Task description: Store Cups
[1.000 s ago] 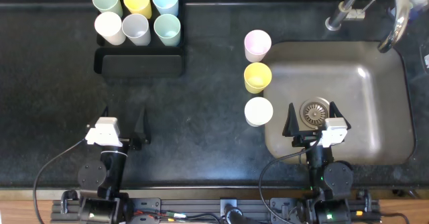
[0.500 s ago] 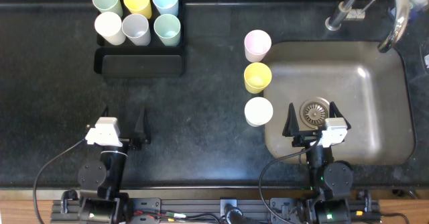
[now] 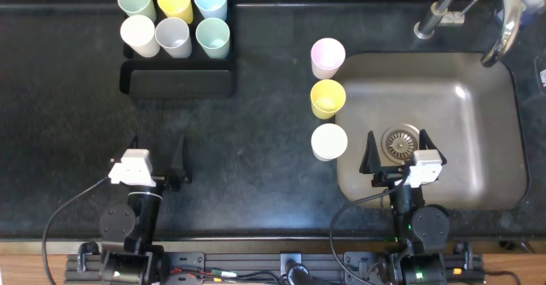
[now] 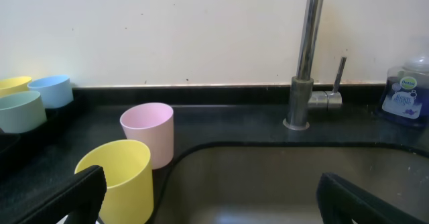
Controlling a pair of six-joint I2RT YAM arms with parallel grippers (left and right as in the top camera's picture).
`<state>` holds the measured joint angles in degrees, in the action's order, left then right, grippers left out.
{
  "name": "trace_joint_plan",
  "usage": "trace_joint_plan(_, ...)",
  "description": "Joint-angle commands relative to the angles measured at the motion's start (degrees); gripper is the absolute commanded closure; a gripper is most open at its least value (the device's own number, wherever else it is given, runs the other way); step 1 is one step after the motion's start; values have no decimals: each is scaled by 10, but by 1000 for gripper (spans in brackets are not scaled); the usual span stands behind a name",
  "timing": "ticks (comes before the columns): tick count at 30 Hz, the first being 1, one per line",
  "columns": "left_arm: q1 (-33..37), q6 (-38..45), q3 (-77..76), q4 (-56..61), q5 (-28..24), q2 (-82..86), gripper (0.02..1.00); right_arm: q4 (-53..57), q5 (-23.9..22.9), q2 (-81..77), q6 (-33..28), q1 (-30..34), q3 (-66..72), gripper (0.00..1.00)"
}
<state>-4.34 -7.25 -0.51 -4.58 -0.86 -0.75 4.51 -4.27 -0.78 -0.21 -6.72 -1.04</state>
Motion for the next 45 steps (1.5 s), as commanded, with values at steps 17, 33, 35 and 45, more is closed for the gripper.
trace_joint_plan(17, -6, -25, -448, -196, -69, -378, 18, -4, 4, 6, 2, 3, 8, 3)
trace_joint_plan(33, -229, -193, -1233, -698, 40, -1026, 18, -4, 4, 6, 2, 3, 8, 5)
trace_joint_plan(35, -253, -213, -1303, -727, 42, -1095, 18, -3, 4, 6, 2, 3, 8, 3)
trace_joint_plan(45, -306, -293, -1573, -809, 39, -1355, 18, -4, 4, 6, 2, 3, 8, 5)
